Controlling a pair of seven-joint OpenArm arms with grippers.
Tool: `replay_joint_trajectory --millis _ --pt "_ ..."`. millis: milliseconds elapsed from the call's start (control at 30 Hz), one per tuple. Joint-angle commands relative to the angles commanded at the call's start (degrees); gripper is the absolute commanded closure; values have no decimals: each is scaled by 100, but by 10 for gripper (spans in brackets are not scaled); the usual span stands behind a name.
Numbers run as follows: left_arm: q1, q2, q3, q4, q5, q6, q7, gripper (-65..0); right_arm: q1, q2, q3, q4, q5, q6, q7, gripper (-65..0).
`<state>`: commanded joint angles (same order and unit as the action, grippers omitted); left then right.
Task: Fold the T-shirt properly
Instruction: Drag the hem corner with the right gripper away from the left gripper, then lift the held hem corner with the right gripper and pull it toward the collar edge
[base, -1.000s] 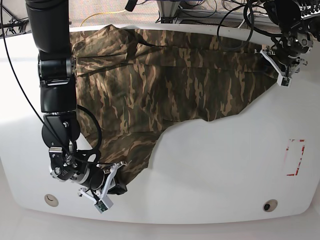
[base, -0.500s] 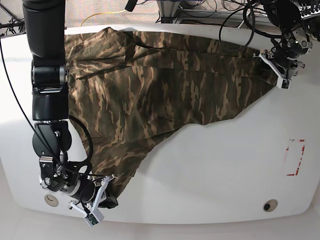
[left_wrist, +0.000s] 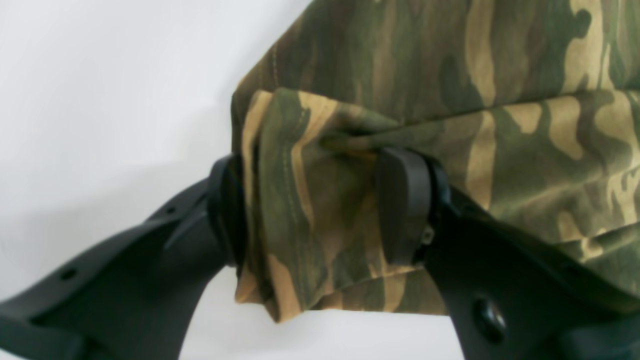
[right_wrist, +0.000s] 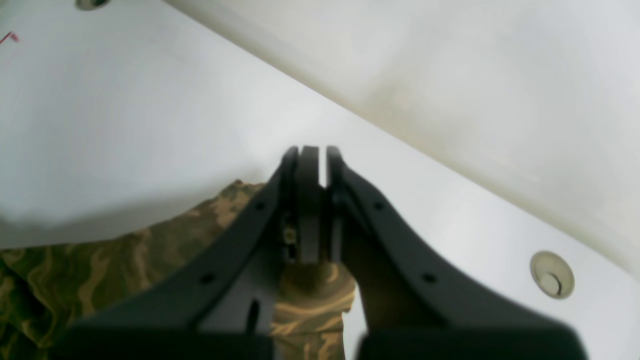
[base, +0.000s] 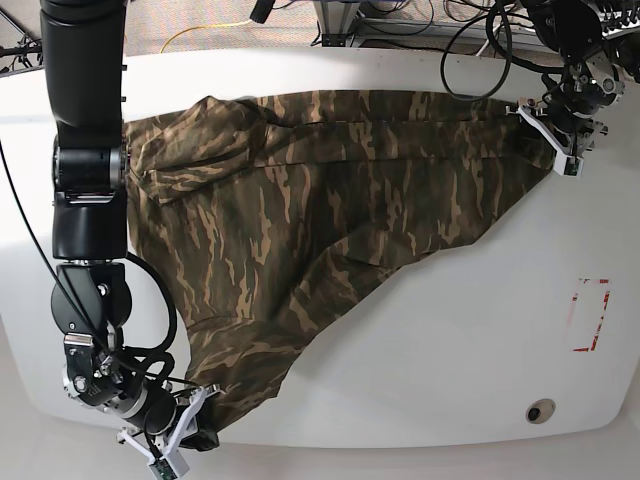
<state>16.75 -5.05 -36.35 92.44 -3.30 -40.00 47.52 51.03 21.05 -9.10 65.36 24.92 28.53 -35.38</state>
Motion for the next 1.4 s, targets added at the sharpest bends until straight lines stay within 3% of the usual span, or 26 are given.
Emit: replay_joint_trajectory --millis 167,233,333,367,433,467,600,733,867,1067,1233,1400 --pt "53 -18 0 44 -9 0 0 -351 -79 -9 0 -387 0 -211 167 -17" --pt "53 -18 -18 44 -9 0 0 -351 -79 -18 0 -484 0 -211 167 -71" --pt "53 -18 -18 53 -26 0 9 -351 -79 -35 0 -695 0 -211 158 -319" --pt "44 -18 -18 53 -26 0 9 -351 -88 -35 0 -747 9 -211 158 -450" --pt "35 -18 -18 53 -26 0 18 -351 -114 -26 0 -738 18 -211 149 -633" --pt "26 -18 -18 53 -26 0 18 -351 -132 -9 0 -738 26 -211 149 -650" --pt "9 -26 -18 53 -26 0 18 -351 -281 97 9 -668 44 -211 97 -650" --pt "-62 -26 -26 53 -18 0 18 -351 -642 325 35 -185 53 -211 -396 -650" --pt "-70 -26 9 53 -18 0 18 -351 -1459 396 932 668 53 -176 -835 -650" --pt "-176 -26 9 44 -9 0 18 -351 -2892 62 2347 2295 53 -167 -1987 -650" --pt "-237 -26 9 53 -9 0 26 -351 -4149 -316 2971 3464 53 -167 -2268 -650" --pt "-343 -35 9 53 0 0 26 -351 -4897 -571 3473 3877 53 -167 -2338 -650"
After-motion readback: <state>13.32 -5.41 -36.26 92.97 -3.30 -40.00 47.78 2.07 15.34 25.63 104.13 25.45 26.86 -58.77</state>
